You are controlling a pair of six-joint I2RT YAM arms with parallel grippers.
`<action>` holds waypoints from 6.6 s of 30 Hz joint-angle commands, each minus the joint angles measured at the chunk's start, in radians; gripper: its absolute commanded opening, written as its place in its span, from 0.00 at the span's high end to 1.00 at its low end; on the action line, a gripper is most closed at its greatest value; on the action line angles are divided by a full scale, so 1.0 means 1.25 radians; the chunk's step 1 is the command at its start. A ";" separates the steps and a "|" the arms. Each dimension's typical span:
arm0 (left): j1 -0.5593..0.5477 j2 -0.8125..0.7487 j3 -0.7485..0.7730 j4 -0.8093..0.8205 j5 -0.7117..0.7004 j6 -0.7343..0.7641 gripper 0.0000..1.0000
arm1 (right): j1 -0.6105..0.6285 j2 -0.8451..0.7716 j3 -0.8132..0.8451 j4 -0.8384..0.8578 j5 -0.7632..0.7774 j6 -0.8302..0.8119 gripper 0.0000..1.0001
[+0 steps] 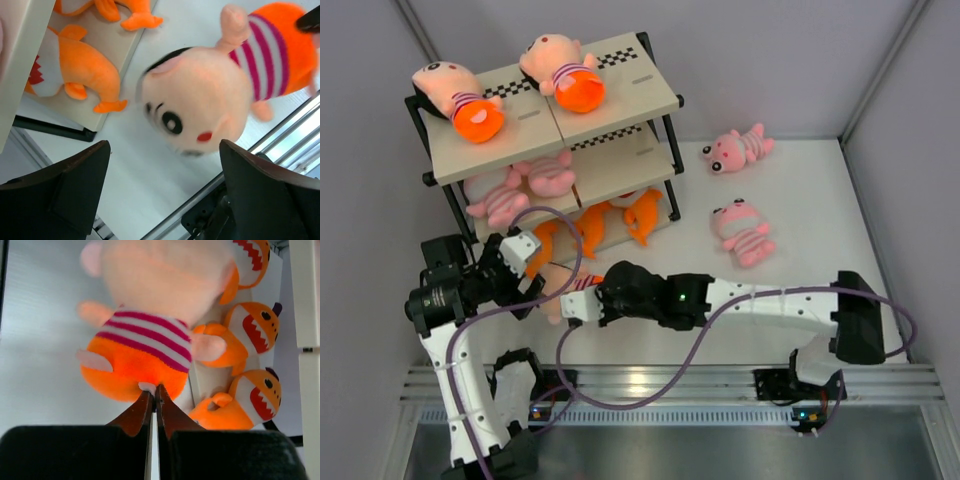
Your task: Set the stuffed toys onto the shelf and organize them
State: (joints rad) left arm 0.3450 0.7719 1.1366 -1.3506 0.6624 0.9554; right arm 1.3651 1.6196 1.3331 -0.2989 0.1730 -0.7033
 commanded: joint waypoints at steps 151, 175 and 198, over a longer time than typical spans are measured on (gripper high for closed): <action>-0.015 -0.033 -0.191 -0.031 -0.253 -0.185 0.03 | -1.085 -0.246 -0.528 0.260 -0.260 0.959 0.25; -0.016 -0.046 -0.169 -0.030 -0.289 -0.208 0.03 | -0.819 -0.661 -0.367 -0.100 -0.188 0.962 1.00; -0.017 -0.064 -0.164 -0.031 -0.296 -0.205 0.02 | -0.552 -0.227 -0.114 0.375 -0.108 1.144 1.00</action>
State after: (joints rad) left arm 0.3305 0.6937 0.9108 -1.3556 0.2897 0.7044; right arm 0.6590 1.2984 1.1187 -0.0257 -0.0006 0.6621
